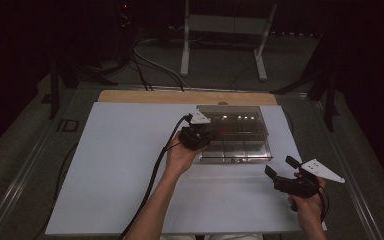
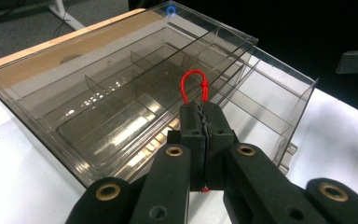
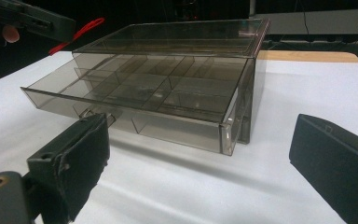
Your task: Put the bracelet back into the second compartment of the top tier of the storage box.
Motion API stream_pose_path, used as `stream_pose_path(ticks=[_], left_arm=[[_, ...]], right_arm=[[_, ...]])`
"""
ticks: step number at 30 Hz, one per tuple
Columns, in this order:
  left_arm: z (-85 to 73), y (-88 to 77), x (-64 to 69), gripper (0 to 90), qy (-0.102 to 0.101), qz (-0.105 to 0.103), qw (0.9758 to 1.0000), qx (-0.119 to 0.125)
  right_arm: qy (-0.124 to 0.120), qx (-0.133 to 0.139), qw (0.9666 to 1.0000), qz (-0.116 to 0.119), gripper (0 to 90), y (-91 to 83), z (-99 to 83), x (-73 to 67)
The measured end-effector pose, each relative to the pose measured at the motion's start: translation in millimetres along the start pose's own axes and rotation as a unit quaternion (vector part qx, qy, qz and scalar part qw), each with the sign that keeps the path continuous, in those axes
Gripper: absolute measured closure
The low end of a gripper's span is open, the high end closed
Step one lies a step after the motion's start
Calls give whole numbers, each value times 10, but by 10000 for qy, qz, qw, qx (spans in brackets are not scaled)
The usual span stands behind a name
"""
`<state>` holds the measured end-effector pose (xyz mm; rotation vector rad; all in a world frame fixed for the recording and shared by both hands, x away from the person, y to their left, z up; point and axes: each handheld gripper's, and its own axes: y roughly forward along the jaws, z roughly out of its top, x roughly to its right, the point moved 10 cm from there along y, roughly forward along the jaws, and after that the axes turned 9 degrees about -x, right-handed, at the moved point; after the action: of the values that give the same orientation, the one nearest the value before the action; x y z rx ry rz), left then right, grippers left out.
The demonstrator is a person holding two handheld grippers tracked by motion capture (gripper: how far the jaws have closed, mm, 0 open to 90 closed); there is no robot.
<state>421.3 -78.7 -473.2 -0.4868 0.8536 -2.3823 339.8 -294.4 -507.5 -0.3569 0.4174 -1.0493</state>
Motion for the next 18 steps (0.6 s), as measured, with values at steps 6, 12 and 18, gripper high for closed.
stream_pose_path(ticks=[6, 12, 18], left_arm=[[20, 41, 14, 900, 21, 9, 10000, -22], [54, 84, 53, 900, 59, -7, 10000, -23], [67, 129, 74, 900, 93, -5, 9999, -68]], right_arm=[[8, 3, 10000, 3, 50, -2, 0, -2], [5, -3, 10000, 5, 50, 0, -2, -5], [3, -3, 10000, 3, 50, 2, -3, -1]])
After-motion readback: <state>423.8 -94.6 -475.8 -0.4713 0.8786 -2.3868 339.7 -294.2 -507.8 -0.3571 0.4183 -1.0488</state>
